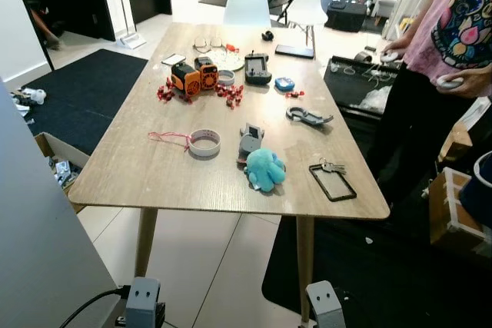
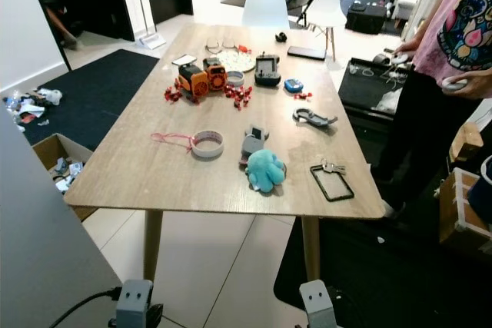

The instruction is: Hang keys on a hook

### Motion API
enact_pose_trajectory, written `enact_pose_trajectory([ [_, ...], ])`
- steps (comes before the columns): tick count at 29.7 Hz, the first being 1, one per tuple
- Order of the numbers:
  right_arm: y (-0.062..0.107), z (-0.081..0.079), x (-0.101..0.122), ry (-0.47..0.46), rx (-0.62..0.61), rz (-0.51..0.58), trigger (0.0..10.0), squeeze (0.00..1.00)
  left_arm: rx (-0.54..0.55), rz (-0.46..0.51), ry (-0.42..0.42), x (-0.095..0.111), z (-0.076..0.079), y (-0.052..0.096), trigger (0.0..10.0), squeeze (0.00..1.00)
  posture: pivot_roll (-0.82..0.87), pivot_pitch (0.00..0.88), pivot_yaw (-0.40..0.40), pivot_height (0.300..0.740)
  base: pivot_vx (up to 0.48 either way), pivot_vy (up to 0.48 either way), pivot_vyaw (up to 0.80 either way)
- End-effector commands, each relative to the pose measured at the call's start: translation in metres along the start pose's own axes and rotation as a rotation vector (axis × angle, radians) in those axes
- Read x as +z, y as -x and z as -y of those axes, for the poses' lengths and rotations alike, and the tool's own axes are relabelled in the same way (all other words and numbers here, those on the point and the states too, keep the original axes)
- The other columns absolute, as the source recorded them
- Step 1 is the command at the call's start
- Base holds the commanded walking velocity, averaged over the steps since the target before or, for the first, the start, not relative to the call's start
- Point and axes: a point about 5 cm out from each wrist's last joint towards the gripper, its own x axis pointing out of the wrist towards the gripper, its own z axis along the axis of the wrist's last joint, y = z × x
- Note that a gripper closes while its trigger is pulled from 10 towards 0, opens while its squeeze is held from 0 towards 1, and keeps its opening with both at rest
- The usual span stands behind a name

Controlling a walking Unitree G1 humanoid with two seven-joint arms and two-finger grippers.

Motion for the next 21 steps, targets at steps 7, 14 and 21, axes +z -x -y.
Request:
enact_pose_trajectory([
  [7, -0.0018, -0.0021, 0.0050, -0.009, 0.003, 0.014, 10.0, 0.00, 0.027, -0.018, 0.010, -0.0052, -0.0046, 0.0036, 10.0, 0.00, 0.06, 0.019, -0.045, 0.740, 0.046, 0.000, 0.00],
  [14, -0.0020, -0.0018, 0.0054, -0.008, 0.003, 0.014, 10.0, 0.00, 0.021, -0.008, 0.015, -0.0045, -0.0046, 0.0039, 10.0, 0.00, 0.06, 0.018, -0.046, 0.740, 0.000, 0.000, 0.00],
  [21, -0.0023, -0.0014, 0.0065, -0.008, 0.003, 0.014, 10.0, 0.00, 0.013, 0.006, 0.020, -0.0034, -0.0048, 0.0042, 10.0, 0.00, 0.06, 0.020, -0.049, 0.740, 0.000, 0.000, 0.00],
])
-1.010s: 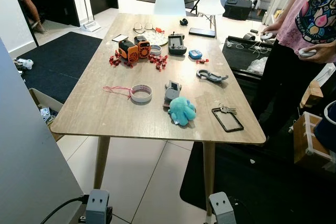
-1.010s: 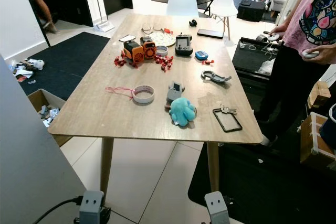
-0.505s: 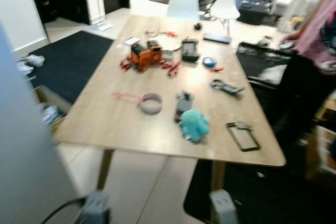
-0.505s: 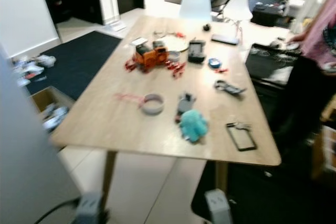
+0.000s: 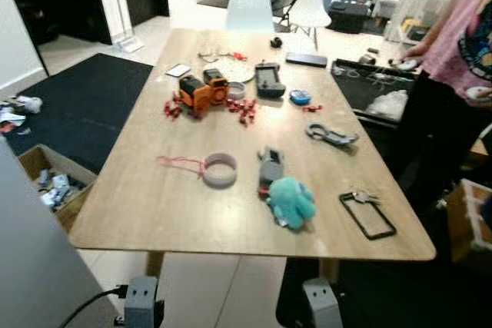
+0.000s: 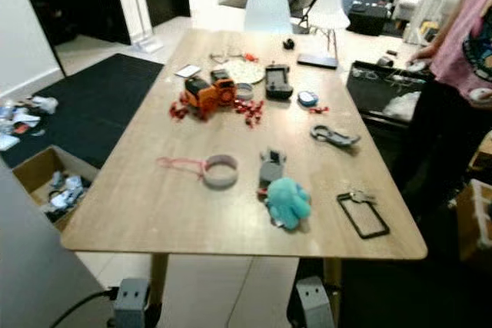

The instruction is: Hang keys on a hook

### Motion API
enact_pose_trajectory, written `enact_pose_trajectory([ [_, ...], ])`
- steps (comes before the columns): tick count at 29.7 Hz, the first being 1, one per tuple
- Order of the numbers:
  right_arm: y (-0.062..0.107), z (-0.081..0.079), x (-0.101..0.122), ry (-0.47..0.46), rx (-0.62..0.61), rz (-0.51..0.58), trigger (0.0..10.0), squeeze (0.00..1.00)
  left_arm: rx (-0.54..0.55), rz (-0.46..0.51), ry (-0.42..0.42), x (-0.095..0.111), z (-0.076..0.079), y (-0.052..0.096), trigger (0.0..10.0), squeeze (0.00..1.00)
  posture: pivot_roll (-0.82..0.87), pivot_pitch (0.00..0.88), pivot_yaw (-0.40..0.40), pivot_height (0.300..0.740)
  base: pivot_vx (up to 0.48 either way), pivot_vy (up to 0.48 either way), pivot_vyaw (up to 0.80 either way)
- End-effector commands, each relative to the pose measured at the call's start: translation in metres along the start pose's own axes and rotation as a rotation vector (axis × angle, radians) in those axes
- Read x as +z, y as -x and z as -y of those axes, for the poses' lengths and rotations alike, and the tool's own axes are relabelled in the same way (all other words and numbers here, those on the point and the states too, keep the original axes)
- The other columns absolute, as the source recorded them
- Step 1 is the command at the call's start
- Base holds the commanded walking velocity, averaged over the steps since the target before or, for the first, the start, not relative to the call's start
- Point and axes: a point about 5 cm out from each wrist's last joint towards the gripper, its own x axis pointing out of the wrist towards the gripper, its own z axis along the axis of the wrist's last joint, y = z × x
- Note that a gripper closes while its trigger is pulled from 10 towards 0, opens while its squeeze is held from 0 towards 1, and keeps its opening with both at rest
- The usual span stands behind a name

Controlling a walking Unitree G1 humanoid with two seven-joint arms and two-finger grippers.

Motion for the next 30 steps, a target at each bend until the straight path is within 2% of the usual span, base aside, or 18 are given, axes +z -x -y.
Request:
enact_pose_trajectory([
  [1, 0.0023, 0.0051, -0.0053, -0.013, -0.016, -0.017, 10.0, 0.00, -0.008, 0.001, -0.004, -0.0008, 0.0003, 0.0008, 10.0, 0.00, 0.06, 0.021, -0.050, 0.740, 0.000, 0.000, 0.00],
  [6, 0.0020, 0.0048, -0.0049, -0.014, -0.015, -0.018, 10.0, 0.00, -0.006, 0.002, -0.017, -0.0002, -0.0001, 0.0007, 10.0, 0.00, 0.07, 0.021, -0.049, 0.740, 0.000, 0.000, 0.00],
  [15, 0.0017, 0.0016, -0.0057, -0.018, -0.010, -0.021, 10.0, 0.00, 0.000, -0.012, -0.020, -0.0031, -0.0011, 0.0022, 10.0, 0.00, 0.07, 0.026, -0.047, 0.740, 0.000, -0.442, 0.00],
  [30, 0.0025, 0.0018, -0.0079, -0.026, -0.016, -0.025, 10.0, 0.00, -0.008, -0.025, -0.031, -0.0050, -0.0060, 0.0043, 10.0, 0.00, 0.07, 0.025, -0.042, 0.740, 0.000, 0.000, 0.00],
])
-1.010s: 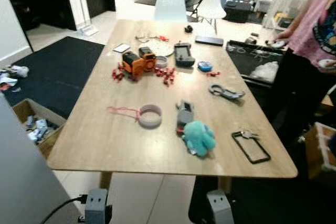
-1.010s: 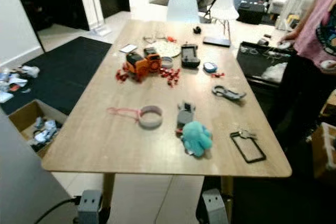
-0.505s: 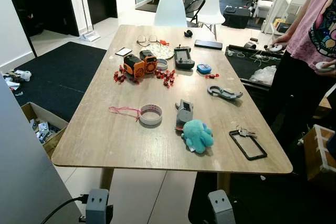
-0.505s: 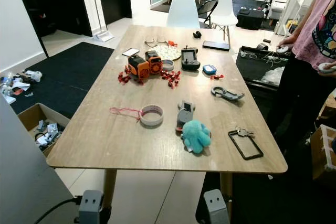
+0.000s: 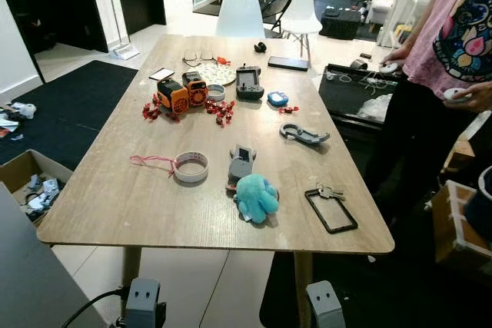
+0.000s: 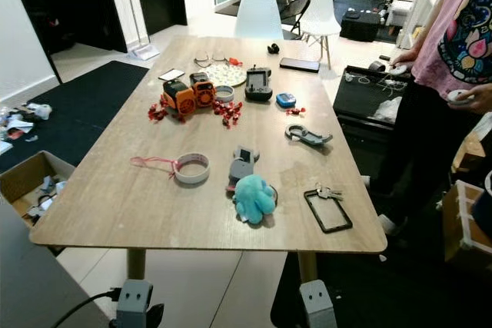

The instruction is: Hang keys on a hook

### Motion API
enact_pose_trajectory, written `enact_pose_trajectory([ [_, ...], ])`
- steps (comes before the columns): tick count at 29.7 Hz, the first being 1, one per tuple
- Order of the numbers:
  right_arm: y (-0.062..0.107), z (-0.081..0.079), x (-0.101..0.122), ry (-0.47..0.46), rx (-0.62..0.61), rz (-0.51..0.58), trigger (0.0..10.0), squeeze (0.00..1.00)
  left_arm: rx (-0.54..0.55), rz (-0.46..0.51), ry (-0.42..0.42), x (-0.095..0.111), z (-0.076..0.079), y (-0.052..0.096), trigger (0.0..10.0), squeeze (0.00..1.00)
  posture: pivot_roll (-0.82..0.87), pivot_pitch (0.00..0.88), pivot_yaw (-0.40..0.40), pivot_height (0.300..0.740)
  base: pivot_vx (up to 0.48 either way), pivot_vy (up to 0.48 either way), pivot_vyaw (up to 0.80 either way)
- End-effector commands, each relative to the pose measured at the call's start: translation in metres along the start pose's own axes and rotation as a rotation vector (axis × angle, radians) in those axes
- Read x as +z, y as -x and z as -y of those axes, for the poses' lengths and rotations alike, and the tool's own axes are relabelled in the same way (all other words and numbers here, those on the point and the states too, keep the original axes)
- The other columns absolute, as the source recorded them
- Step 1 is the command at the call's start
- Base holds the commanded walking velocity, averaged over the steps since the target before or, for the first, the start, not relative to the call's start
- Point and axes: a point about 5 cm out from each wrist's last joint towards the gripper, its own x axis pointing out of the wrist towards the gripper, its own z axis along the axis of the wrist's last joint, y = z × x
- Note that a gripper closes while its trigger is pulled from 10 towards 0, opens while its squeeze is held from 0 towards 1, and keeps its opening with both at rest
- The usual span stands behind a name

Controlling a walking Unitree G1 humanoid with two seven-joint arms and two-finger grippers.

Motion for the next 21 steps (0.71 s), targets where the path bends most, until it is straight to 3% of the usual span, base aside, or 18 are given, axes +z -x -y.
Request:
enact_pose_trajectory([
  [1, 0.001, 0.000, -0.002, -0.023, -0.009, -0.006, 10.0, 0.00, 0.005, -0.013, -0.022, -0.002, -0.006, 0.003, 10.0, 0.00, 0.07, 0.025, -0.042, 0.740, 0.000, 0.000, 0.00],
  [8, 0.004, 0.008, -0.008, -0.051, -0.046, -0.012, 10.0, 0.00, 0.043, 0.004, -0.059, 0.001, -0.007, 0.002, 10.0, 0.00, 0.06, 0.026, -0.039, 0.740, 0.000, 0.000, 0.00],
  [21, 0.006, 0.020, -0.009, -0.062, -0.089, -0.007, 10.0, 0.00, 0.073, -0.036, -0.043, 0.000, -0.004, -0.002, 10.0, 0.00, 0.05, 0.028, -0.040, 0.740, 0.000, 0.000, 0.00],
])
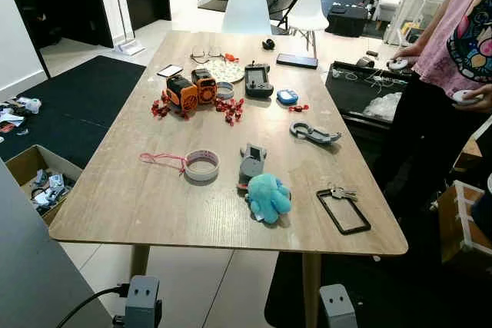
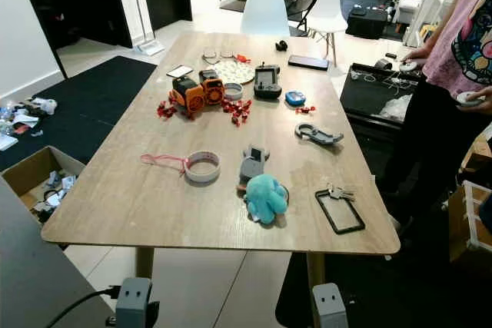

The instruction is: Hang keys on a hook

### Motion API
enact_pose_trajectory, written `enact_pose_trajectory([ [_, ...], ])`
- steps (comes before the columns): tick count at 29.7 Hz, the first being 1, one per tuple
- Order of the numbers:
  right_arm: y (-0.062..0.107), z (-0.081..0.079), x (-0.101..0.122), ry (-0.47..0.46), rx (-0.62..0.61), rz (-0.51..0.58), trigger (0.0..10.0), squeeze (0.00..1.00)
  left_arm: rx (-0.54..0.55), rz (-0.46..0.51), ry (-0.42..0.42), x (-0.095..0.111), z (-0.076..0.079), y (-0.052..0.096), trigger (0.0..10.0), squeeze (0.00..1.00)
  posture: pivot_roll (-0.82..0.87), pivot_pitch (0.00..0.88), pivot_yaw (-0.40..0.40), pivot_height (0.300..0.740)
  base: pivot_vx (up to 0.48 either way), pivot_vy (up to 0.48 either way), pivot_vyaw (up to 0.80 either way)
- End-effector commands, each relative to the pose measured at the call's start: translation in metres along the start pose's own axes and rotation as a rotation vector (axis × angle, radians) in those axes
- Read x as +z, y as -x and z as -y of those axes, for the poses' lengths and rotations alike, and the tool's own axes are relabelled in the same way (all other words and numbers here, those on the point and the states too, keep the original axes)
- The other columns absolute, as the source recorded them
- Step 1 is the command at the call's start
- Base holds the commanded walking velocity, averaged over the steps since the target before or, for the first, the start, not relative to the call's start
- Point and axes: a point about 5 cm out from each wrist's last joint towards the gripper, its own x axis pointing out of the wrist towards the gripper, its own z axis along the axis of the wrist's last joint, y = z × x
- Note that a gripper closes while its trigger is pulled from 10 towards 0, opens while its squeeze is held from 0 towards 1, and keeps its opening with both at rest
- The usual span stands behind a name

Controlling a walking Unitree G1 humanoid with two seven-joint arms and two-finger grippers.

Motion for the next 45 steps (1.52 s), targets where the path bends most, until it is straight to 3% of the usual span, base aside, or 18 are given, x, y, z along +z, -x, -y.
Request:
enact_pose_trajectory([
  [1, 0.001, 0.005, 0.000, -0.009, -0.018, 0.007, 10.0, 0.00, -0.001, -0.034, -0.006, -0.004, 0.000, 0.000, 10.0, 0.00, 0.05, 0.027, -0.041, 0.740, 0.000, 0.480, 0.00],
  [19, 0.003, 0.007, -0.005, -0.034, -0.031, -0.008, 10.0, 0.00, -0.032, 0.011, 0.010, -0.003, -0.001, 0.003, 10.0, 0.00, 0.05, 0.027, -0.044, 0.740, 0.000, 0.080, 0.00],
  [25, 0.007, 0.016, -0.016, -0.102, -0.113, -0.046, 10.0, 0.00, -0.035, 0.011, 0.012, -0.003, -0.001, 0.004, 10.0, 0.00, 0.05, 0.027, -0.044, 0.740, 0.000, 0.000, 0.00],
  [27, 0.011, 0.030, -0.021, -0.155, -0.182, -0.058, 10.0, 0.00, -0.035, 0.012, 0.011, -0.004, -0.001, 0.004, 10.0, 0.00, 0.05, 0.028, -0.043, 0.740, 0.000, 0.000, 0.00],
  [31, 0.014, 0.039, -0.024, -0.165, -0.215, -0.065, 10.0, 0.00, -0.035, 0.013, 0.011, -0.004, 0.000, 0.004, 10.0, 0.00, 0.05, 0.028, -0.042, 0.740, 0.000, 0.000, 0.00],
  [32, 0.018, 0.053, -0.025, -0.173, -0.257, -0.065, 10.0, 0.00, -0.046, 0.015, -0.009, -0.003, 0.000, 0.004, 10.0, 0.00, 0.05, 0.028, -0.042, 0.740, 0.000, 0.000, 0.00],
  [35, 0.022, 0.066, -0.025, -0.182, -0.296, -0.060, 10.0, 0.00, -0.052, 0.011, -0.020, -0.003, 0.001, 0.004, 10.0, 0.00, 0.05, 0.027, -0.042, 0.740, 0.000, 0.000, 0.00],
  [37, 0.029, 0.090, -0.023, -0.208, -0.375, -0.035, 10.0, 0.00, -0.047, 0.015, -0.011, -0.003, 0.002, 0.004, 10.0, 0.00, 0.05, 0.027, -0.042, 0.740, 0.000, -0.480, 0.00],
  [38, 0.029, 0.090, -0.023, -0.208, -0.375, -0.035, 10.0, 0.00, -0.047, 0.015, -0.011, -0.003, 0.002, 0.004, 10.0, 0.00, 0.05, 0.027, -0.042, 0.740, 0.000, -0.480, 0.00],
  [39, 0.039, 0.114, -0.020, -0.200, -0.432, -0.016, 10.0, 0.00, -0.035, 0.011, 0.005, -0.004, 0.001, 0.004, 10.0, 0.00, 0.05, 0.028, -0.043, 0.740, 0.000, 0.000, 0.00],
  [40, 0.039, 0.114, -0.020, -0.200, -0.432, -0.016, 10.0, 0.00, -0.035, 0.011, 0.005, -0.004, 0.001, 0.004, 10.0, 0.00, 0.05, 0.028, -0.043, 0.740, 0.000, 0.000, 0.00],
  [44, 0.058, 0.150, -0.018, -0.200, -0.559, 0.025, 10.0, 0.00, -0.033, 0.006, 0.003, -0.004, 0.002, 0.004, 10.0, 0.00, 0.05, 0.030, -0.046, 0.740, 0.000, 0.000, 0.00],
  [45, 0.058, 0.150, -0.018, -0.200, -0.559, 0.025, 10.0, 0.00, -0.033, 0.006, 0.003, -0.004, 0.002, 0.004, 10.0, 0.00, 0.05, 0.030, -0.046, 0.740, 0.000, 0.000, 0.00],
])
